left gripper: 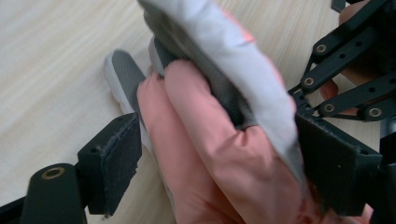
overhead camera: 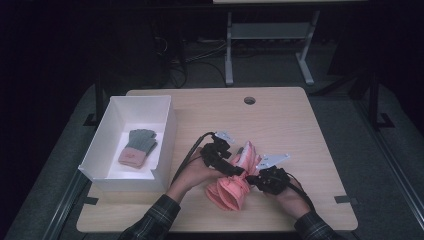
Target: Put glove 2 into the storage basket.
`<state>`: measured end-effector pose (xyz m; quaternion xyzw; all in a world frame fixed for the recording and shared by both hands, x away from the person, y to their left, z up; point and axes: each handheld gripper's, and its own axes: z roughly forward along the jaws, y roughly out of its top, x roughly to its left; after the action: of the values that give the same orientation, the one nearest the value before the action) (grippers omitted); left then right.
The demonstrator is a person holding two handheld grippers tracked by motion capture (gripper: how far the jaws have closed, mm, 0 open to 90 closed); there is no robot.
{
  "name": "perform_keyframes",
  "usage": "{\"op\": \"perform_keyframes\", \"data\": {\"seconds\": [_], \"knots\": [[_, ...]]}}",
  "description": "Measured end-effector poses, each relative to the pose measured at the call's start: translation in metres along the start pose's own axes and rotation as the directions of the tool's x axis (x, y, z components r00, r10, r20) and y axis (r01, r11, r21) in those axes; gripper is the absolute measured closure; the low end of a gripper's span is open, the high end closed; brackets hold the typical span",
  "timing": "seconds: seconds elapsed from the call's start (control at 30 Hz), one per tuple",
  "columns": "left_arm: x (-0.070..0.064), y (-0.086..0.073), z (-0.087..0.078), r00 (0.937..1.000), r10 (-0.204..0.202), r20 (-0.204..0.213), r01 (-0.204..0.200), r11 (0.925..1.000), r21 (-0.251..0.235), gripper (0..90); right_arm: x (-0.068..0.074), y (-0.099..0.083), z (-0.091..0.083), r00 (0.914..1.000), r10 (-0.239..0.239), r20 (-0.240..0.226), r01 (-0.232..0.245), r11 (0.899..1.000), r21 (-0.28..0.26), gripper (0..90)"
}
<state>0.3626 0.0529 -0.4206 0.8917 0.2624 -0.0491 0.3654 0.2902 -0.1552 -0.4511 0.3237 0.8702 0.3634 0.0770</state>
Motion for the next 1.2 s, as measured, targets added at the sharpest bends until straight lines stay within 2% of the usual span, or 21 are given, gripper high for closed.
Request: {"op": "perform_keyframes", "data": {"seconds": [0.07,0.27,0.43,0.6,0.67,0.73,0.87,1.0,1.07,1.2], "knots": [[0.003,-0.003,0.003,0.9995,-0.026,0.017,0.026,0.9997,-0.002,15.3,0.000,0.000,0.001,1.0000,0.002,0.000,-0.002,1.000,-0.001,90.0],[0.008,-0.009,0.013,0.9978,-0.047,0.046,0.046,0.9984,0.032,13.0,0.000,0.000,0.002,1.0000,-0.007,0.004,0.007,1.000,0.014,90.0],[0.016,-0.014,0.019,0.9922,-0.086,0.090,0.082,0.9952,0.053,12.4,0.000,-0.001,0.003,1.0000,-0.005,-0.002,0.005,1.000,0.012,90.0],[0.017,-0.016,0.023,0.9890,-0.102,0.107,0.095,0.9927,0.075,12.2,0.000,-0.001,0.004,1.0000,-0.006,-0.004,0.006,1.000,0.012,90.0],[0.018,-0.017,0.025,0.9857,-0.119,0.120,0.109,0.9905,0.083,12.2,0.000,-0.001,0.004,1.0000,-0.006,-0.003,0.006,1.000,0.016,90.0],[0.020,-0.019,0.028,0.9796,-0.140,0.145,0.127,0.9874,0.095,12.3,0.000,-0.001,0.005,0.9999,-0.011,0.000,0.011,1.000,0.018,90.0],[0.019,-0.018,0.029,0.9758,-0.140,0.168,0.123,0.9869,0.104,15.0,0.000,-0.001,0.005,1.0000,-0.005,-0.003,0.005,1.000,0.015,90.0],[0.021,-0.018,0.029,0.9668,-0.150,0.207,0.129,0.9854,0.111,21.9,-0.001,-0.002,0.005,1.0000,-0.001,-0.009,0.001,1.000,0.012,90.0],[0.022,-0.019,0.029,0.9642,-0.157,0.214,0.134,0.9842,0.115,25.1,-0.002,-0.001,0.006,0.9999,0.002,-0.014,-0.001,1.000,0.015,90.0],[0.026,-0.020,0.029,0.9521,-0.178,0.249,0.152,0.9809,0.122,33.2,-0.002,-0.001,0.007,0.9998,0.008,-0.016,-0.008,1.000,0.016,90.0]]}}
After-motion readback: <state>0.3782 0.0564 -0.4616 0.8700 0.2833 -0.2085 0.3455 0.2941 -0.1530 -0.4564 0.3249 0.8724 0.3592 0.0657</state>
